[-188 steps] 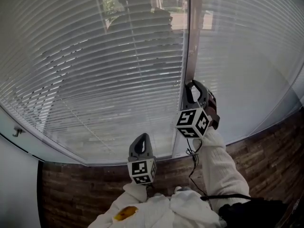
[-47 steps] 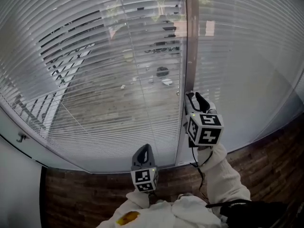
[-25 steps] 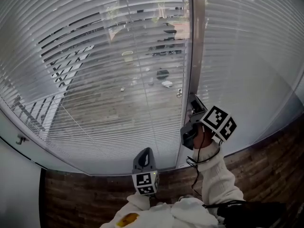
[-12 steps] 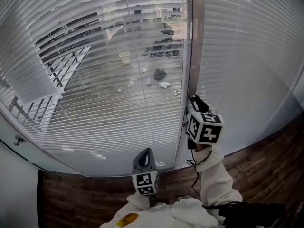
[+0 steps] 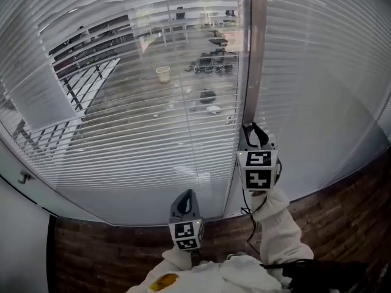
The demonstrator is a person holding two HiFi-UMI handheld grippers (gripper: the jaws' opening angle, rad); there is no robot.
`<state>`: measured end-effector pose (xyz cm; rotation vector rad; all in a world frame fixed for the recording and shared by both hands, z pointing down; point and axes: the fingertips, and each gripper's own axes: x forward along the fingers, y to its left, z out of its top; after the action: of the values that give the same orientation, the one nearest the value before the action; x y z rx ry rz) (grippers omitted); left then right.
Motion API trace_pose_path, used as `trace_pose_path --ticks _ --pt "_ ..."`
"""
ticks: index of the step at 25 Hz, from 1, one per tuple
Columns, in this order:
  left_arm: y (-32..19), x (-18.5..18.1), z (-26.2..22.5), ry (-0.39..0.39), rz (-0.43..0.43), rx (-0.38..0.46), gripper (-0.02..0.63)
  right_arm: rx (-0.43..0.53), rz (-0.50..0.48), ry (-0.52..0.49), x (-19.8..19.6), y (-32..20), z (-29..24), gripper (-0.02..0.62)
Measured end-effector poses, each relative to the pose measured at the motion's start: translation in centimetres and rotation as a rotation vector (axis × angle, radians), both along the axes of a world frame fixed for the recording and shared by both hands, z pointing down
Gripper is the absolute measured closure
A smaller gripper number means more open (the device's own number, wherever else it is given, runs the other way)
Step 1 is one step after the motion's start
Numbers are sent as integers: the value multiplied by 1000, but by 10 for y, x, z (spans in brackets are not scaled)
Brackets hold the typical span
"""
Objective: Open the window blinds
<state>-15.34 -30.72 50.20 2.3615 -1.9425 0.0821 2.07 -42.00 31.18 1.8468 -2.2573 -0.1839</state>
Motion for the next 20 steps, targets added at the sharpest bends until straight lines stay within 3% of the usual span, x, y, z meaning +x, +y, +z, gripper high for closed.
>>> trace_pose_path --ticks 8,20 --pt "1 -2 0 0 -12 1 606 56 1 188 -3 4 0 465" --pt "3 -7 0 0 -48 2 606 113 -13 309 -6 4 2 465"
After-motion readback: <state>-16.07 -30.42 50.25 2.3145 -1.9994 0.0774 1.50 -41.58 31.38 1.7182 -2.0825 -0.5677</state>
